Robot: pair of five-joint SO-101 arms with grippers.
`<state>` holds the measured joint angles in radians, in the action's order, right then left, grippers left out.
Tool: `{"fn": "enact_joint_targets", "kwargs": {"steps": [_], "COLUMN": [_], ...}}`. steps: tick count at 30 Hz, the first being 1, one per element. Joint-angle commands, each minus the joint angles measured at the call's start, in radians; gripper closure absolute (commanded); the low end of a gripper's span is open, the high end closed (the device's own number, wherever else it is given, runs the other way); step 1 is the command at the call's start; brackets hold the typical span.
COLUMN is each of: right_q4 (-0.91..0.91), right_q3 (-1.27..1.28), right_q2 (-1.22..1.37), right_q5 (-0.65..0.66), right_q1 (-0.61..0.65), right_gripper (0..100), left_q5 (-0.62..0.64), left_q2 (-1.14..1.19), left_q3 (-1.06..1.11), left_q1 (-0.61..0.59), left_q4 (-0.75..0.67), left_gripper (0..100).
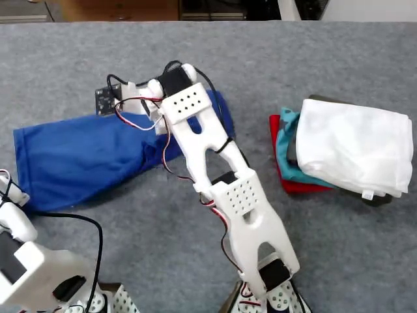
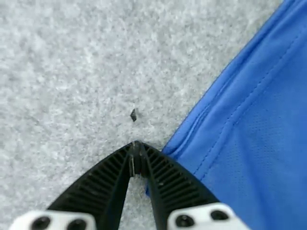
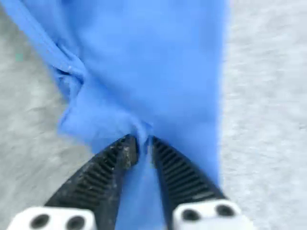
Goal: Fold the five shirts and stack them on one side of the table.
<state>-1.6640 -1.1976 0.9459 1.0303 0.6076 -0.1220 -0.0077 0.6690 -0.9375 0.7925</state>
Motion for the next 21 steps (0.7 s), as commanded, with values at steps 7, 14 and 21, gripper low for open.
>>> {"fn": "enact_joint_targets", "kwargs": {"steps": [7, 14, 21], "right_q4": [0.061, -0.124, -0.12], "right_q3": [-0.07, -0.156, 0.173], "right_q2": [-0.013, -0.024, -0.102], "right_q5": [0.006, -0.083, -0.155], "right_q1": [0.012, -0.002, 0.022], "right_gripper": [72.7, 99.1, 99.5], "left_q5": [-0.011, -0.011, -0.011], "left_q2": [-0.028, -0.028, -0.028], "left_q3": [0.0, 0.0, 0.0], "left_q1": [-0.011, -0.011, -0.011], "left_q4": [-0.021, -0.021, -0.021], "left_gripper": [98, 98, 98]}}
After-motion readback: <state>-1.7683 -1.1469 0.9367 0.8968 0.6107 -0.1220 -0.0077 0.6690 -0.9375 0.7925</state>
